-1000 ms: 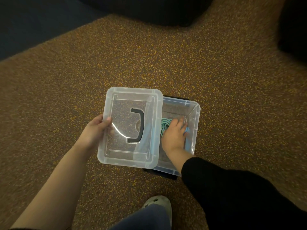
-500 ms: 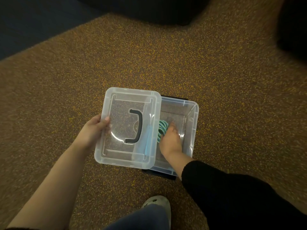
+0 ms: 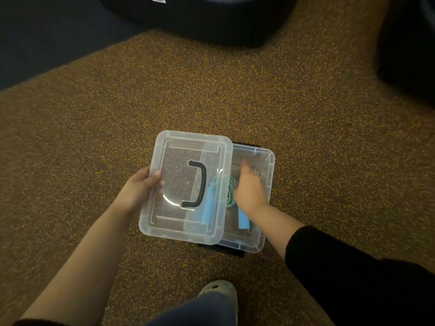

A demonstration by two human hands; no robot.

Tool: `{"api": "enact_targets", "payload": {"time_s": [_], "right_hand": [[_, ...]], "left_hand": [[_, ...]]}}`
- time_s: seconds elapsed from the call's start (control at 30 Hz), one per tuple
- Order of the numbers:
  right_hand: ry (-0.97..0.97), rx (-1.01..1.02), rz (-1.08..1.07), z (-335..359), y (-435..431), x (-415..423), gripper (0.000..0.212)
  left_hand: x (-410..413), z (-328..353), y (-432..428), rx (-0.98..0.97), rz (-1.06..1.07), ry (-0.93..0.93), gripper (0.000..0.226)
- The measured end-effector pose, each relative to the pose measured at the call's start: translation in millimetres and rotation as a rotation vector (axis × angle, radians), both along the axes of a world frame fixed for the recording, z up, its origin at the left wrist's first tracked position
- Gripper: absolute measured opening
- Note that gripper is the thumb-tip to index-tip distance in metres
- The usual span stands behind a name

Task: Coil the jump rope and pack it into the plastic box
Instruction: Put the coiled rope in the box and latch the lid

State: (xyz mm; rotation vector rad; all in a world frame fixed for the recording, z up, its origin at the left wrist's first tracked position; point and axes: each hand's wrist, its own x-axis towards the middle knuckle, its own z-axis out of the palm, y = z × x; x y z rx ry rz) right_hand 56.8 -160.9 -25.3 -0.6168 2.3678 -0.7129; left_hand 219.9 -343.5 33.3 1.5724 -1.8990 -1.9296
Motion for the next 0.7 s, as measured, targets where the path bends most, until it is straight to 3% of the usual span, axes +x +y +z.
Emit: {"api": "enact_targets", "payload": {"time_s": [0.13, 0.2, 0.3, 0.4, 0.7], "right_hand": [[0.069, -0.378, -0.148, 40, 15, 3, 0.043], [0.012, -0.461, -0.121, 50, 21, 10, 0.05], [-0.039, -0.422, -0.06, 48, 29, 19, 0.056], [0.01, -0.421, -0.143, 44, 34, 21, 0.058], [0.072, -0.394, -0.264, 32, 46, 20, 0.059]], "left_hand": [[-6, -1, 8, 0.033, -0.015, -0.002, 0.023], [-14, -2, 15, 0.05, -0.018, 0.022, 0.021], [-25, -3, 26, 0.066, -0.04, 0.049, 0.019], [-34, -6, 40, 0.062, -0.072, 0.042, 0.022], [-59, -14, 67, -0.287, -0.187, -0.136, 0.037]]}}
